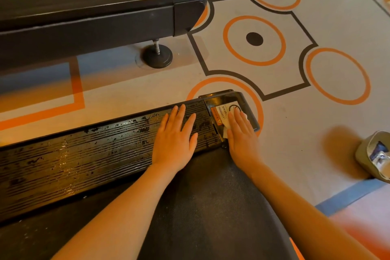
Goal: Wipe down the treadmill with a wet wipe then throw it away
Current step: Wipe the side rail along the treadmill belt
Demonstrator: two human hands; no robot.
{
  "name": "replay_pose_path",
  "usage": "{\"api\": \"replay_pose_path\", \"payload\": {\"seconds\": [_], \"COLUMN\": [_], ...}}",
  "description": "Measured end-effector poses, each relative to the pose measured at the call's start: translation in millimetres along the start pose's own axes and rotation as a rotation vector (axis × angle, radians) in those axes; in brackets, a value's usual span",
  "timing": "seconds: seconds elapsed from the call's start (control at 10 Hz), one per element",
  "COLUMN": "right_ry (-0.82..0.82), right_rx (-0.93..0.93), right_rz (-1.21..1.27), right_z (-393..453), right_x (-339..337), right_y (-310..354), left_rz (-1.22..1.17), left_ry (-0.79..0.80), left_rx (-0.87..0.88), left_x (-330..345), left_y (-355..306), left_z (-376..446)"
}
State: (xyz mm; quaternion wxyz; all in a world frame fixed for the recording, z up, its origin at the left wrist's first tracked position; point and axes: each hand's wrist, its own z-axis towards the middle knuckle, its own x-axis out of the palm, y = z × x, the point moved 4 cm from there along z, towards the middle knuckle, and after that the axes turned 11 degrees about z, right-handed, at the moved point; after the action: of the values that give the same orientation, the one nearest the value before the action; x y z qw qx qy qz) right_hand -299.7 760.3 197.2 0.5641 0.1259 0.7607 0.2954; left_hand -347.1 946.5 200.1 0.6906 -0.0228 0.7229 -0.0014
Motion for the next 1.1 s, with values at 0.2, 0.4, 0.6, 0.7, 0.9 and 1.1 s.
{"api": "replay_pose_path", "payload": {"seconds": [0.2,0.4,0.6,0.7,0.9,1.1], "right_ry": [0.026,0.058,0.044,-0.001,-0.020,0.050], "right_rx": [0.013,0.044,0.053,0.040,0.051,0.083], "right_rz": [-0.005,-0.012,0.012,0.035,0.055,0.053], "right_z": [26.9,60.8,42.3,23.9,22.1,55.4], "right_x": [-8.3,-19.8,-17.7,-14.1,-14.0,-19.7], "right_y": [1.3,3.3,-8.4,-18.8,-23.8,-10.7], "left_rz": [-0.008,0.002,-0.001,0.020,0.032,0.019], "left_ry": [0.009,0.007,0.001,-0.008,-0.003,-0.013], "left_rx": [0.009,0.009,0.016,0.011,0.009,0.003], "left_x": [0.2,1.5,0.7,0.2,1.9,2.6], "left_y": [0.3,0.8,0.8,0.3,0.4,0.5], "left_z": [0.1,0.8,0.4,-0.2,0.4,1.7]}}
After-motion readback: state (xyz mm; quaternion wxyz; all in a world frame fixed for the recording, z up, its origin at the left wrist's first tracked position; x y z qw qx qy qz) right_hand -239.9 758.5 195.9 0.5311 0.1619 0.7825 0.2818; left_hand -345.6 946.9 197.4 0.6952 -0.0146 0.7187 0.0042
